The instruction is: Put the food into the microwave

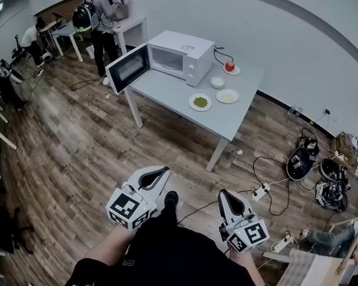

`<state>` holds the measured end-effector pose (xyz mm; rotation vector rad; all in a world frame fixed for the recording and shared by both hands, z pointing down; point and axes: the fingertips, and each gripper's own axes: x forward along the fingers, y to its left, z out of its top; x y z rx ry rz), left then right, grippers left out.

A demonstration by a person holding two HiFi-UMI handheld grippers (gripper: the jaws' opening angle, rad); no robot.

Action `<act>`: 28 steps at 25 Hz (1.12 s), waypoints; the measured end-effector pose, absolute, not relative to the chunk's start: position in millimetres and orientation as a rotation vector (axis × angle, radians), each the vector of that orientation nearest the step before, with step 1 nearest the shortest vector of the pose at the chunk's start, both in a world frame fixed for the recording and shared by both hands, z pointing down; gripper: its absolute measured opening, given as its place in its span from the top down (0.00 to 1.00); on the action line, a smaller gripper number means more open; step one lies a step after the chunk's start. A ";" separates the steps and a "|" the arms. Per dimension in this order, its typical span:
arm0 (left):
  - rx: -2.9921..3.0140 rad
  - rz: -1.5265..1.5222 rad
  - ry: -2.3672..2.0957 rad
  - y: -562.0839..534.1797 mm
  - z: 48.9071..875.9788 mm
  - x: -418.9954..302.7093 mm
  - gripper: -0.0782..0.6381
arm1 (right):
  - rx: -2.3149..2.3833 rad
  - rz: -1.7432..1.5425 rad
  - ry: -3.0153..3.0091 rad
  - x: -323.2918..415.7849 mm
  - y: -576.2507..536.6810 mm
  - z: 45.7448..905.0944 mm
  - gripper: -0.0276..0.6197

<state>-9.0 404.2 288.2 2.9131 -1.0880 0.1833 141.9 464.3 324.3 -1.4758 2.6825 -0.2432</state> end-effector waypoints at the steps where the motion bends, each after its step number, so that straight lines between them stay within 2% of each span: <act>1: 2.917 0.184 -1.084 395.9 289.5 -7.8 0.88 | -1.481 -0.240 2.685 143.2 456.6 324.9 0.93; 9: 2.929 0.191 -1.068 312.9 289.3 -12.8 0.88 | -1.523 -0.231 2.686 141.8 378.5 322.4 0.93; 20: 2.939 0.169 -1.048 192.6 277.8 -45.9 0.88 | -1.536 -0.235 2.708 101.7 247.2 308.0 0.93; 28: 2.924 0.175 -1.021 128.6 281.0 -66.6 0.88 | -1.614 -0.249 2.730 86.7 192.7 311.6 0.93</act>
